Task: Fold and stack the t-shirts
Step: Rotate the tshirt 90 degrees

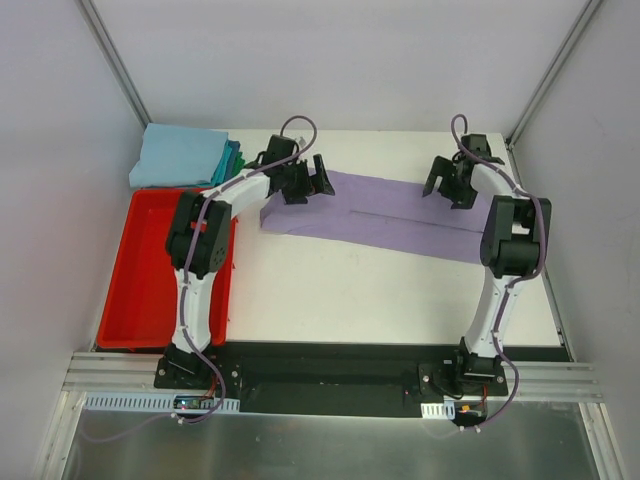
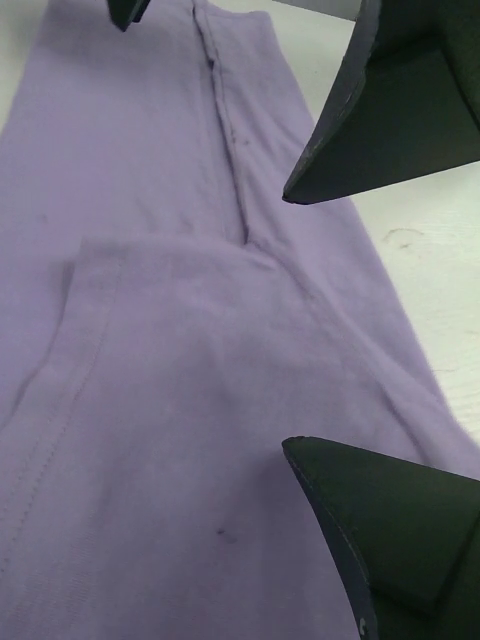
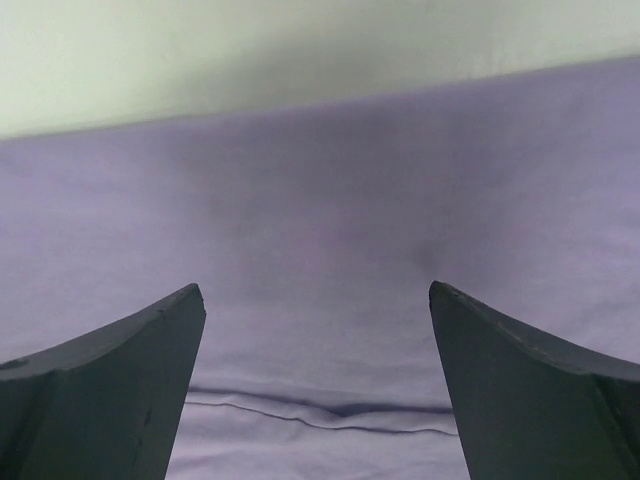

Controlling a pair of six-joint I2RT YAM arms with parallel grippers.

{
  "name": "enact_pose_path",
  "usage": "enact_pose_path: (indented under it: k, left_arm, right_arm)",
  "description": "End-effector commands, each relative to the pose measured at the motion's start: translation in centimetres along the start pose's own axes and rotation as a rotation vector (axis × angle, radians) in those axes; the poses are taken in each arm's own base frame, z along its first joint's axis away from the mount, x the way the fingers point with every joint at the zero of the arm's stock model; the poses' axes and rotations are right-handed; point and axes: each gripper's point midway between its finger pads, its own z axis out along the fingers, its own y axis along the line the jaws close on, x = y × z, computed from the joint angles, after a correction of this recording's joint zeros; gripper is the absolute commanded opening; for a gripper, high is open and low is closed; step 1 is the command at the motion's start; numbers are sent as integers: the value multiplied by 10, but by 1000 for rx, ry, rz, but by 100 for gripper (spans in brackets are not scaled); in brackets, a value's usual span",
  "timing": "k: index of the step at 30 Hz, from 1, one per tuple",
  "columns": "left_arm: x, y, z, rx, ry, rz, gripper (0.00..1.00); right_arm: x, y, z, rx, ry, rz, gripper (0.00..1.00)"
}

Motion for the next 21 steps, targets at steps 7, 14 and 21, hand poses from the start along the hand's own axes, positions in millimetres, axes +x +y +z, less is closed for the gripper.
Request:
enact_pose_path:
  k: [7, 14, 21]
  left_arm:
    - [-58, 36, 67, 41, -16, -278, 99]
    - [-144, 5, 113, 369, -227, -320, 99]
    - [-166, -19, 121, 374, -407, -274, 99]
  right_arm:
    - [107, 9, -25, -42, 287, 162, 96]
    - [254, 69, -79, -82, 297, 102, 96]
    - [339, 166, -138, -379, 298, -204, 96]
